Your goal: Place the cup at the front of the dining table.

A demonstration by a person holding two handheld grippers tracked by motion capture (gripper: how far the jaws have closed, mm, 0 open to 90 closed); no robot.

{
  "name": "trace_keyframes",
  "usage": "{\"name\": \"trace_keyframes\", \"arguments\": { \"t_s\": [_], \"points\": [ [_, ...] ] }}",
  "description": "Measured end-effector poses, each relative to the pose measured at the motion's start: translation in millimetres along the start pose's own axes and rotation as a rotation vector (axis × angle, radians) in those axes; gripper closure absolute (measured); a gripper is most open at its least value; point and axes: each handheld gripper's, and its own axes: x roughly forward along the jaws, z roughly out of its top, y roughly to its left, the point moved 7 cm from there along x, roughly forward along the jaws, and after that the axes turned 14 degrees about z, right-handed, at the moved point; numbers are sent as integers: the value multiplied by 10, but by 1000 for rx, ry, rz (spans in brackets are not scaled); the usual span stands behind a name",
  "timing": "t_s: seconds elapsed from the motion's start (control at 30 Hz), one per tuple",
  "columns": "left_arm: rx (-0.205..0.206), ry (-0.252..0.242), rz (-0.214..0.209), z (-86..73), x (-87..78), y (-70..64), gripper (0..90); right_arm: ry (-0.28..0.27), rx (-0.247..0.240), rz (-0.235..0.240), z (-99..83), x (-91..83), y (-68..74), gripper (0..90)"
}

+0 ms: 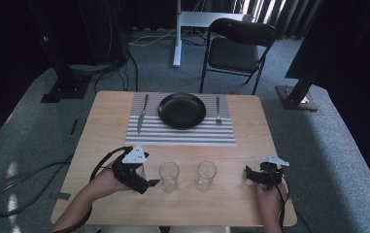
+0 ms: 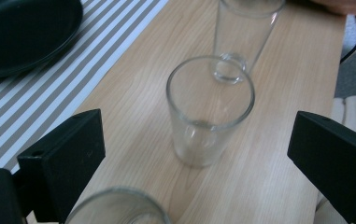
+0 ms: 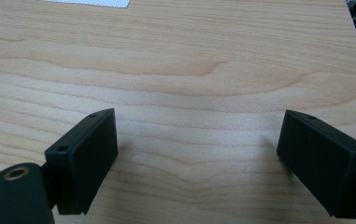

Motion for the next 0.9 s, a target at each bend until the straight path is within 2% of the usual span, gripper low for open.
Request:
{"name": "trace_keyframes", "arguments": {
  "t_s": [0.27, 0.63, 0.9],
  "points": [
    [39, 0, -23, 148, 122, -101, 46, 0, 0, 0, 0, 0, 0, 117],
    [44, -2, -47, 286, 289, -179, 58, 0, 0, 0, 0, 0, 0, 117],
    [77, 9, -54, 426, 438, -281, 58, 0, 0, 0, 0, 0, 0, 117]
  ]
}}
